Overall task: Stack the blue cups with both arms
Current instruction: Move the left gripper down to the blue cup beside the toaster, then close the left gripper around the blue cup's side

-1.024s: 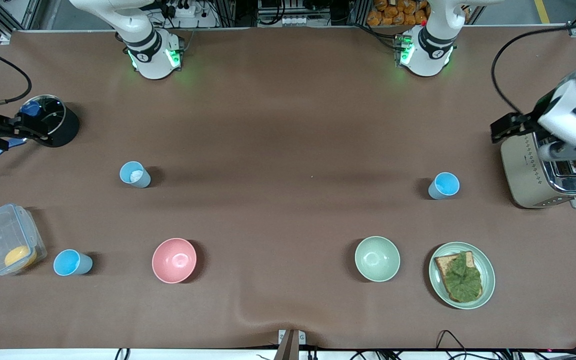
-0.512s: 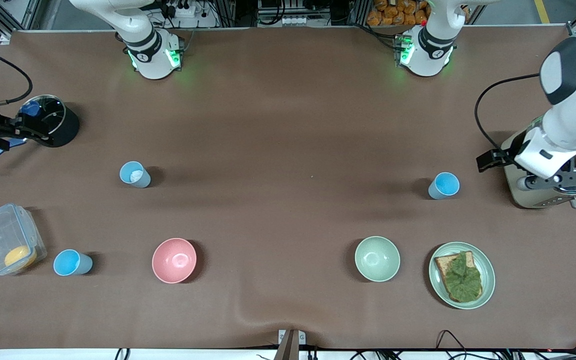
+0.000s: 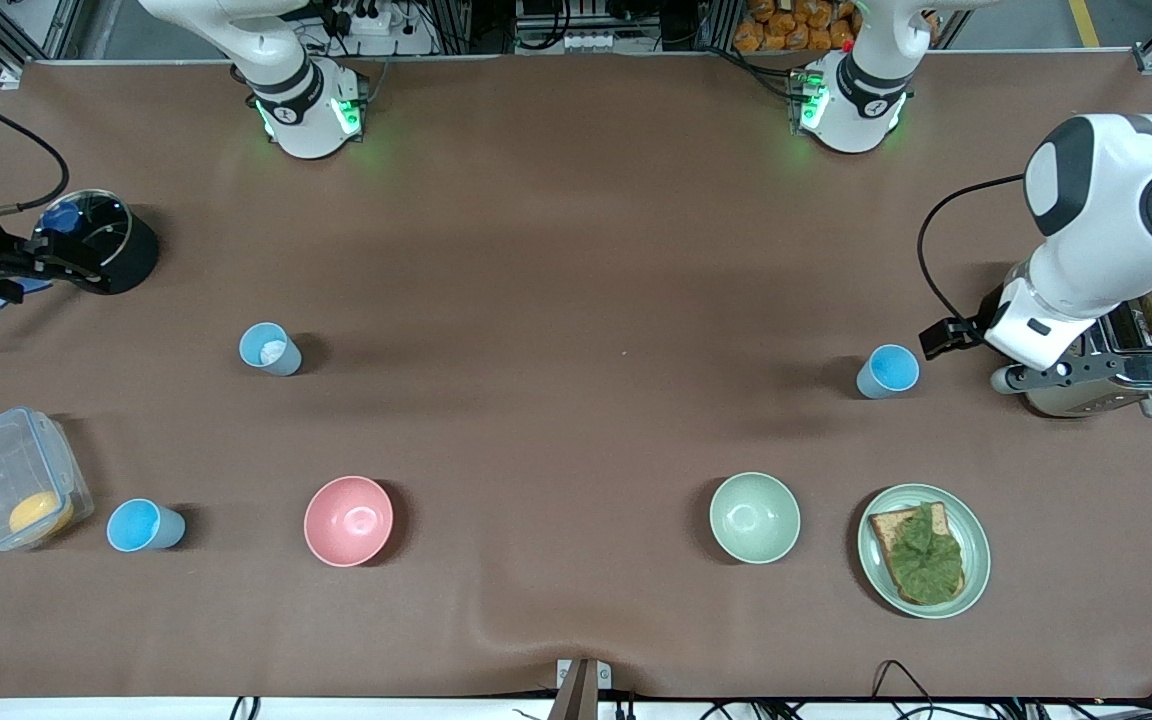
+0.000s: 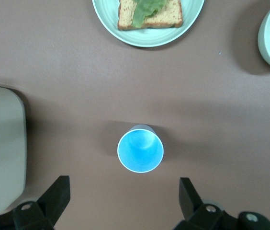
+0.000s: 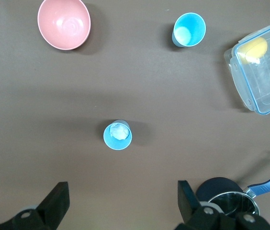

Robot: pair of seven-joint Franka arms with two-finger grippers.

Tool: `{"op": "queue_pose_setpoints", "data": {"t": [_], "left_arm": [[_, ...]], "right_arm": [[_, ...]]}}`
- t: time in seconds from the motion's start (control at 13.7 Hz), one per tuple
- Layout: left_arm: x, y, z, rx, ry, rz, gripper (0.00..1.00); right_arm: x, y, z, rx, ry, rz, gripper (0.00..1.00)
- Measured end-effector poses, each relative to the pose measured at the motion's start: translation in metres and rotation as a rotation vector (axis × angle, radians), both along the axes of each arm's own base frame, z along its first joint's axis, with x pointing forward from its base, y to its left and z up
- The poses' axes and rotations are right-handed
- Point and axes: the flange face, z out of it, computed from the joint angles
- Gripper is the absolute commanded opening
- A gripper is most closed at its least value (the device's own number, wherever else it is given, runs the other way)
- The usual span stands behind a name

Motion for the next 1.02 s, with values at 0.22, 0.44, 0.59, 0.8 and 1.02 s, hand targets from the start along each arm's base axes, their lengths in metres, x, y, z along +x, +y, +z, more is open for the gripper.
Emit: {"op": "queue_pose_setpoints", "data": {"t": [0.22,0.44,0.59,0.8,1.02], "left_arm": [[-0.007,-0.006,-0.015,0.001,0.021,0.001,1.0],[-0.018,-0.013,-0.039,0.0,0.032,-0.002,1.0],[-0.025,-0.013,-0.064,-0.003,0.02,-0.003,1.0],[-0.028,-0.005,-0.094,0.004,0.024,0.0,1.0],[-0.024,0.003,-0.112,0.003,0.021,0.011,1.0]], "right_arm": [[0.0,0.0,-0.003,0.0,0.005,0.0,1.0],[0.0,0.0,-0.007,0.0,0.01,0.0,1.0],[0.0,0.0,-0.007,0.0,0.01,0.0,1.0],[0.0,-0.001,-0.007,0.0,0.012,-0.002,1.0],[0.0,-0.001,-0.007,0.001,0.012,-0.001,1.0]]}}
